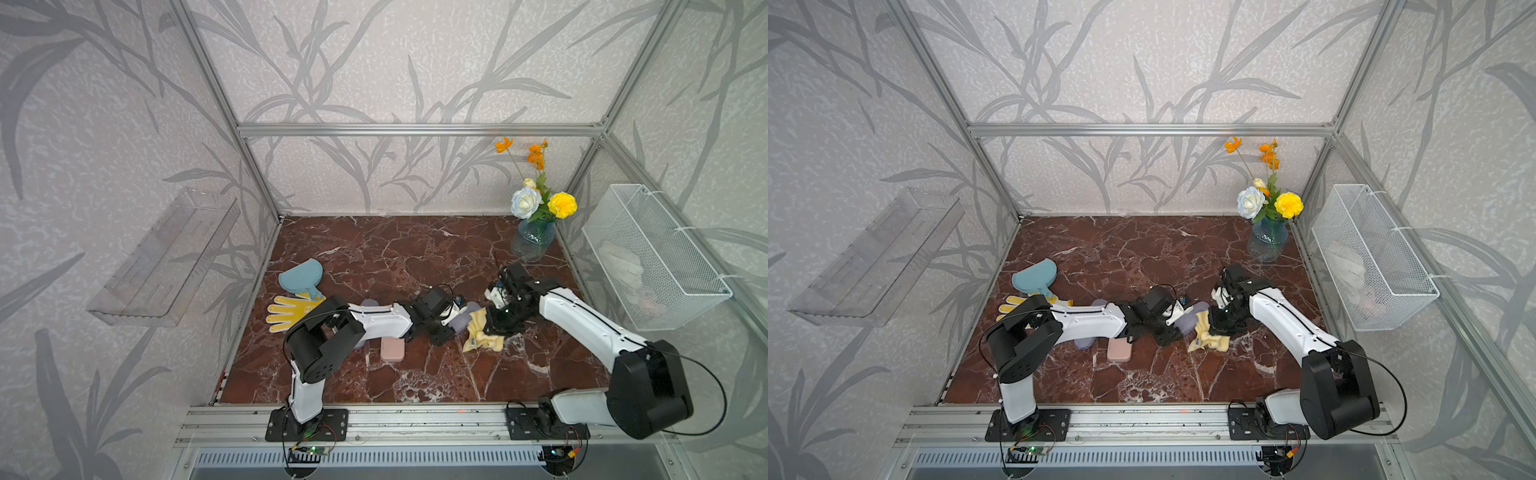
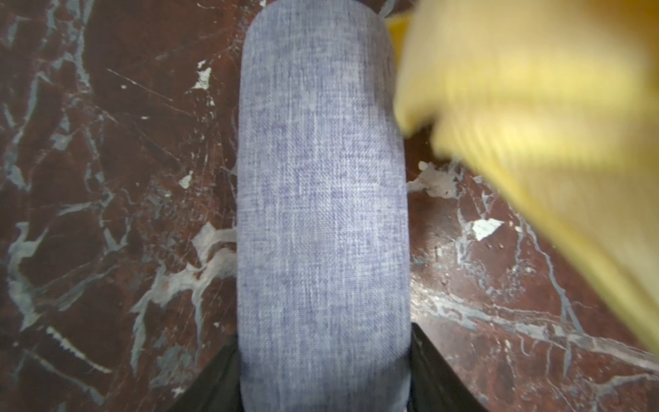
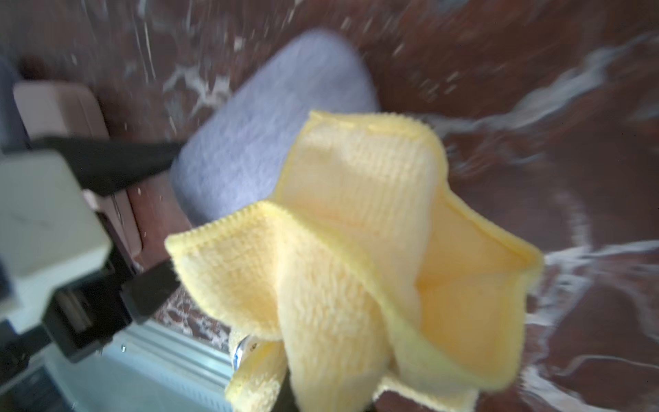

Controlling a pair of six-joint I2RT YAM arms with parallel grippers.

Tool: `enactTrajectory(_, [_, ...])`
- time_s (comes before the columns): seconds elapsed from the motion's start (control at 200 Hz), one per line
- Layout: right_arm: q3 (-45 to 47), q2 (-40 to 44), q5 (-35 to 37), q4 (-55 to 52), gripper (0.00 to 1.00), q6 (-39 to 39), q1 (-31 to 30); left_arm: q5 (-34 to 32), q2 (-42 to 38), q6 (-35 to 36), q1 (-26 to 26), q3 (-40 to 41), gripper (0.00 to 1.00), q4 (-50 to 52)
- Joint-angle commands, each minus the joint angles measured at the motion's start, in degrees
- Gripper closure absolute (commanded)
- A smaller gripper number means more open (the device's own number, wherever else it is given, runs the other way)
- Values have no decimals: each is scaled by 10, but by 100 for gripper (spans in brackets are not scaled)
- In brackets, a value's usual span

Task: Wipe the eyeglass case
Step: Wipe the dirt from the eyeglass case.

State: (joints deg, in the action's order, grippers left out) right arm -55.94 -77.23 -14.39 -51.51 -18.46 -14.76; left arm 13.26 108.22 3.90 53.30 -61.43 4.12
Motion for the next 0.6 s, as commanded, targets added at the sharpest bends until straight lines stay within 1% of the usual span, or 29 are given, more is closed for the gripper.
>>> enactTrajectory(0.0, [-48,-22,138,14,100,5,4,49,3,-2,3,23,93,94])
enactTrajectory(0.075, [-92,-77,170,20,100,17,2,59,0,-6,4,20,93,104])
enactTrajectory(0.175, [-141,-160,228,5,100,13,-10,63,2,-12,2,16,92,114])
enactTrajectory(0.26, [-141,-196,234,6,100,4,-27,61,10,-22,2,3,93,134])
enactTrajectory(0.36, [-100,-197,215,30,100,-20,-44,70,17,-49,-1,-10,93,145])
enactTrajectory(0.445, [-60,-184,165,64,100,-55,-59,79,19,-64,-3,-15,94,149])
enactTrajectory(0.5, [-34,-172,132,87,100,-81,-82,90,22,-66,-5,-21,94,158])
enactTrajectory(0.595, [-1,-146,105,113,100,-119,-123,115,18,-71,-10,-20,94,159])
